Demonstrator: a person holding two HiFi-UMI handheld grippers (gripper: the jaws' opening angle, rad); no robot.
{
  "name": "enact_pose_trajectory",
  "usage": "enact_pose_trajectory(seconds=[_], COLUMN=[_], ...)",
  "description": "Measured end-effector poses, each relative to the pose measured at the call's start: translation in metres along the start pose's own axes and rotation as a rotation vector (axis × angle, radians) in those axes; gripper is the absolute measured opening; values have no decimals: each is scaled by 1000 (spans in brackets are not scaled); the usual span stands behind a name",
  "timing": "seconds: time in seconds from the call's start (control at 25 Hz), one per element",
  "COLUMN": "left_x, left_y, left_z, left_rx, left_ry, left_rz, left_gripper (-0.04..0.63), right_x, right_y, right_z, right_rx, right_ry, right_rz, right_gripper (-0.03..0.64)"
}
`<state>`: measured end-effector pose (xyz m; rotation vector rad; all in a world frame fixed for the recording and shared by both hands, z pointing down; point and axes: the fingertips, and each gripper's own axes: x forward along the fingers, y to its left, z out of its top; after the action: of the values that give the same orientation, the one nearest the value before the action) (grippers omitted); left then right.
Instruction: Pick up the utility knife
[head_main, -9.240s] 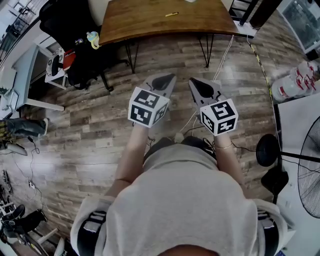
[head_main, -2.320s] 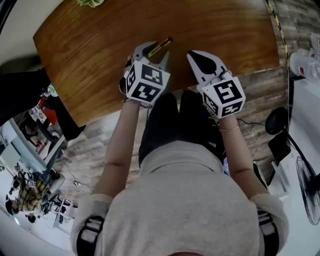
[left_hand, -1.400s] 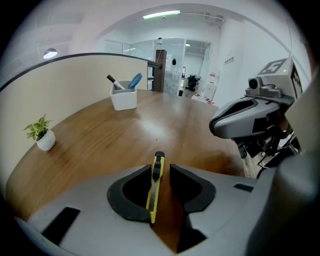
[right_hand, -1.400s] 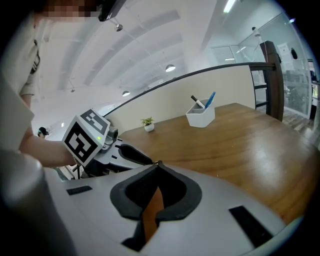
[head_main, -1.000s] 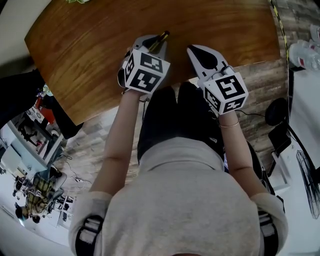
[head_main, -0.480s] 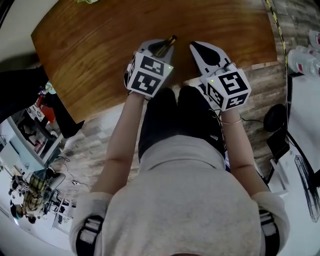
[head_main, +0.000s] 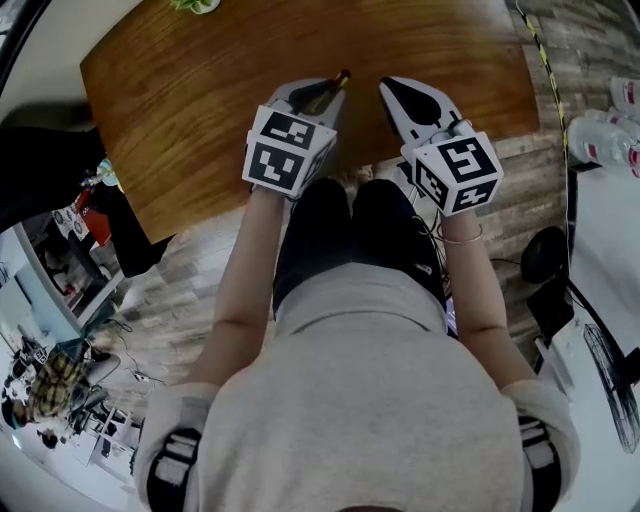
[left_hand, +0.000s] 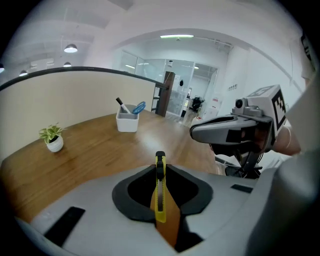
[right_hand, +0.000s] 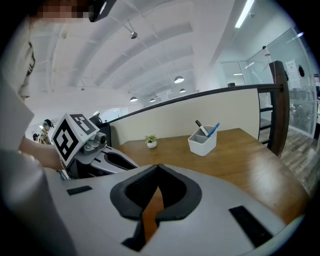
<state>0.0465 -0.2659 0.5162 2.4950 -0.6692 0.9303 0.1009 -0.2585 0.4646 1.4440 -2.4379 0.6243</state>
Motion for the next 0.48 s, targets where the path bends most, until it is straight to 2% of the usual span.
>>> enact_pose_trajectory(seconds=[0.48], left_x=[-45], left_y=[2], left_z=[47], left_rx=[10], left_ry=[-135], left_rz=[56], left_gripper=[78], right_x=[-12], right_y=[9], right_z=[41], right_rx=[-45], right_ry=[-59], right_rz=[-10], right_gripper=[9])
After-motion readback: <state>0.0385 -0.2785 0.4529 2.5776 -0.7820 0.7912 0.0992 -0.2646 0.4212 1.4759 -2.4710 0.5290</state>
